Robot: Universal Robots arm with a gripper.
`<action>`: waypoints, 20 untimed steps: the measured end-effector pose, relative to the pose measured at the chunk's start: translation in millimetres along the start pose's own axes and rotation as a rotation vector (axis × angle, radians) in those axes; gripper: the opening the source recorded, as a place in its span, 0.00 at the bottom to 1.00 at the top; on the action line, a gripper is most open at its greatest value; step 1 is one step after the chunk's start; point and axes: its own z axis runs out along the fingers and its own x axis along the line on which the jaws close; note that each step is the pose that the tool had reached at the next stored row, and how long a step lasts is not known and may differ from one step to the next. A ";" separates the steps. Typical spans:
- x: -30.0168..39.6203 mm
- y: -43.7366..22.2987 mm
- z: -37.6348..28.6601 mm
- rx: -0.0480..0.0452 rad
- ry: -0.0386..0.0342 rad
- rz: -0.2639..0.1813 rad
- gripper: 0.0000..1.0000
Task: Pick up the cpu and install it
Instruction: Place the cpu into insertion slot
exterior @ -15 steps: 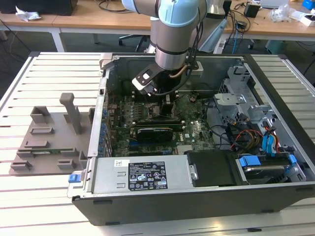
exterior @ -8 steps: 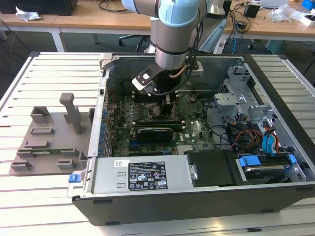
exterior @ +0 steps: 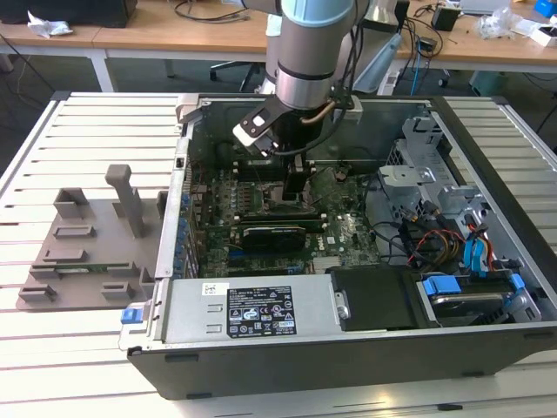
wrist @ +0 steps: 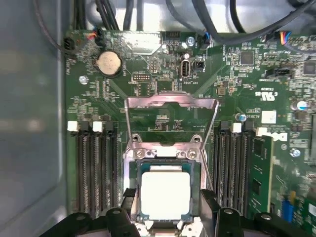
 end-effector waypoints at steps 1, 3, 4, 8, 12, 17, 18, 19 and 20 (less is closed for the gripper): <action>0.6 -0.2 -4.1 0.0001 -0.0006 0.000 0.62; 1.2 -0.4 -11.5 0.0000 -0.0009 0.000 0.47; 1.4 -0.6 -15.0 0.0000 -0.0010 0.000 0.41; 1.9 -1.2 -31.4 0.0000 -0.0019 0.000 0.23; 2.2 -1.9 -47.9 0.0001 -0.0035 0.000 0.11; 2.4 -2.5 -62.3 -0.0001 -0.0043 0.000 0.11; 2.3 -2.5 -62.5 0.0000 -0.0046 0.000 0.11; 2.3 -2.5 -62.6 0.0000 -0.0046 0.000 0.11; 2.3 -2.5 -62.7 0.0001 -0.0046 0.000 0.11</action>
